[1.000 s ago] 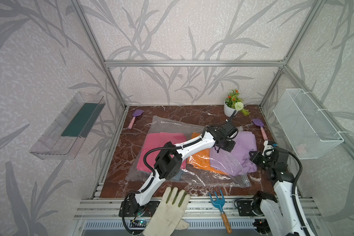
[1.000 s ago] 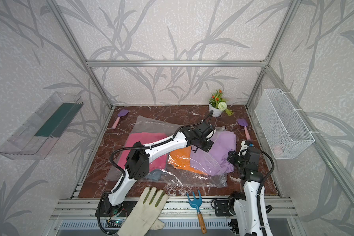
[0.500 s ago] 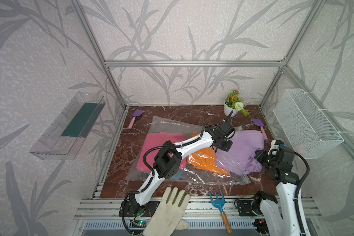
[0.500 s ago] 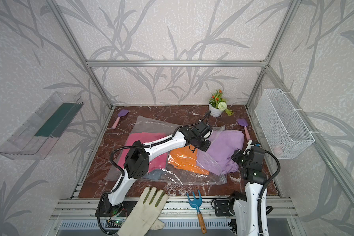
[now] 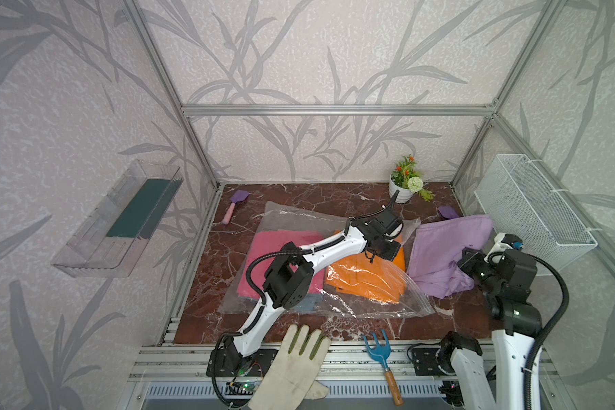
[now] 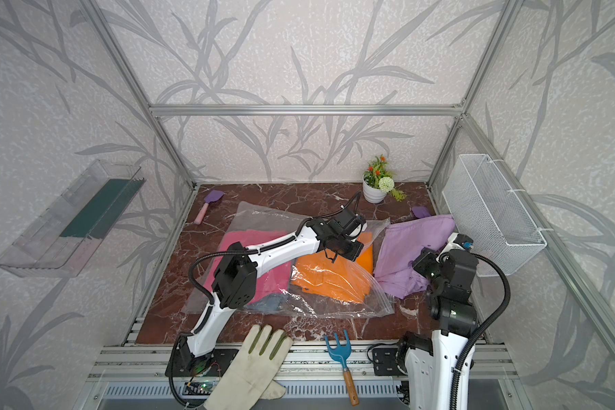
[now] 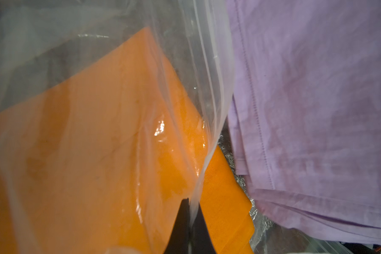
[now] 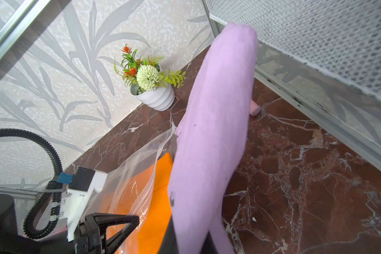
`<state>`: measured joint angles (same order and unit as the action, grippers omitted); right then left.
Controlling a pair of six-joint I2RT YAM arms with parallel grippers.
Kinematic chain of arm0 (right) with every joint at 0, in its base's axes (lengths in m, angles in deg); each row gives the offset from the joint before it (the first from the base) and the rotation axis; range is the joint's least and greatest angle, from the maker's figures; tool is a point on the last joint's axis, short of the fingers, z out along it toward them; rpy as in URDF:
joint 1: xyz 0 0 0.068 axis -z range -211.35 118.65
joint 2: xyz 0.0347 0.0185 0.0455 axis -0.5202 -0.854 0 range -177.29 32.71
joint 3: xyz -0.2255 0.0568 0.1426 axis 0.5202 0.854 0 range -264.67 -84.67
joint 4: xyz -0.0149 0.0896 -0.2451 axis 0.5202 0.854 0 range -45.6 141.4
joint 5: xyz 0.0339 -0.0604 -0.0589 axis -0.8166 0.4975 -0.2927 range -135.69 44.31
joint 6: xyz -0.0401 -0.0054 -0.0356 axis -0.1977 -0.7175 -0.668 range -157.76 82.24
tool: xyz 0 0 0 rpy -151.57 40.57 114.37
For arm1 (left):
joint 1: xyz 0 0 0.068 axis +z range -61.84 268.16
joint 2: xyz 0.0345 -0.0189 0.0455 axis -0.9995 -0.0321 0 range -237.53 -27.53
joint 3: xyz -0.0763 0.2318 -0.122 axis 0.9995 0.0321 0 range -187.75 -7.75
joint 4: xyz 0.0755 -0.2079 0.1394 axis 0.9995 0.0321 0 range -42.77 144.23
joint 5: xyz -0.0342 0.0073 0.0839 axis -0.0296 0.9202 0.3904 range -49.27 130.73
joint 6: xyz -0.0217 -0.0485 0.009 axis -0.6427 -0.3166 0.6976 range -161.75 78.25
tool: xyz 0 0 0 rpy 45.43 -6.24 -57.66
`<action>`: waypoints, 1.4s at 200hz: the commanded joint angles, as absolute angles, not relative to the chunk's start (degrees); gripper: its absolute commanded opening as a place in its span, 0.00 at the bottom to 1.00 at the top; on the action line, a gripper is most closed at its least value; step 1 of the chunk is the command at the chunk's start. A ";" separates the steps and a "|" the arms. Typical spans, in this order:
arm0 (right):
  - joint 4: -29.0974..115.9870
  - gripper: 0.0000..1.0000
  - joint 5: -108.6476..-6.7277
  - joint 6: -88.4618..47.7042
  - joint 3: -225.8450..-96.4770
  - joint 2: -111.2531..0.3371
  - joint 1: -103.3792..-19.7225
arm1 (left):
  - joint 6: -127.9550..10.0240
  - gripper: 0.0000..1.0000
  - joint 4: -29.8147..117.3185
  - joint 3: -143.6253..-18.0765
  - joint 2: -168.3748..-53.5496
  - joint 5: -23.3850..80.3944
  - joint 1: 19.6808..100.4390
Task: Take the trousers out of the vacuum bag
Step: Take out the trousers from the vacuum bag.
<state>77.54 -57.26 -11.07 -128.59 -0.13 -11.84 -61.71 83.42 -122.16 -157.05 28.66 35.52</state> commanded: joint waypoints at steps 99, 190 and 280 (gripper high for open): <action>74.36 0.00 -57.31 -17.02 -140.02 -4.64 -11.48 | -61.92 0.00 78.80 -116.32 -149.22 28.88 40.93; 76.13 0.00 -48.42 -20.70 -143.59 -4.70 -11.48 | -61.87 0.00 77.44 -112.53 -145.30 29.80 45.32; 75.87 0.00 -46.13 -20.45 -142.18 -5.22 -11.44 | -62.14 0.00 75.45 -106.62 -139.76 30.47 50.92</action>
